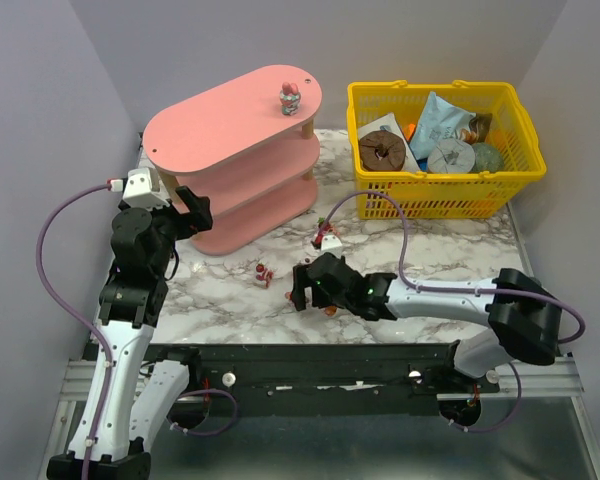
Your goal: Place and organize the plastic toys onto the shelf
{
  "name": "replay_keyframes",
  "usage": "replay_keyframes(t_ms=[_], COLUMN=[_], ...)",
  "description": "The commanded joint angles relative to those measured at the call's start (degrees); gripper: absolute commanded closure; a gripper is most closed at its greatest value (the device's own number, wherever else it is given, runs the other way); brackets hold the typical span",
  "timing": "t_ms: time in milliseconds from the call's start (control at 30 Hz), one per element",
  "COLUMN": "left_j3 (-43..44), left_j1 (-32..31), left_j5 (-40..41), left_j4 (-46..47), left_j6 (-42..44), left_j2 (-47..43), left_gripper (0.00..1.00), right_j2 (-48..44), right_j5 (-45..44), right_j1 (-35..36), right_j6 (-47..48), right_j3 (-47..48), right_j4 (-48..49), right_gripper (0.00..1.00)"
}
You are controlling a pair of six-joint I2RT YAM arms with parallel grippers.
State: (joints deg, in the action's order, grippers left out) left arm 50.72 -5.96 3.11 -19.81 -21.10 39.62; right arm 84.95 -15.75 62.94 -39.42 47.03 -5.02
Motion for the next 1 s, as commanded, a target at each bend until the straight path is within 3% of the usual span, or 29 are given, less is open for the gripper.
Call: replay_keyframes(t_ms=[0,500,733,967], left_j3=[-0.80,-1.24,-1.32,-1.41], left_j1=[0.42,0.42,0.16,0.16], left_j5=[-2.94,-2.23,-2.32,-2.94], left_j4=[0.92,1.00,0.92,1.09], left_j6=[-1.04,-1.66,-1.57,-1.84], left_j2=[-0.15,-2.00,-2.00,-1.38], left_gripper=[0.01,0.01,0.01,0.01], right_j2=[3.37,16.82,18.24,17.54], right_j5=[-12.01,-18.97,-17.56,-18.44], right_j1=[4.82,6.94,6.94,6.94], right_j6=[-8.91,-20.96,-24.21,-25.18], right_j3=[4.37,16.26,15.91,12.65], right_j4=[-1.21,-15.72,-15.29,-10.98], right_gripper=[0.07,0.02,0.03,0.11])
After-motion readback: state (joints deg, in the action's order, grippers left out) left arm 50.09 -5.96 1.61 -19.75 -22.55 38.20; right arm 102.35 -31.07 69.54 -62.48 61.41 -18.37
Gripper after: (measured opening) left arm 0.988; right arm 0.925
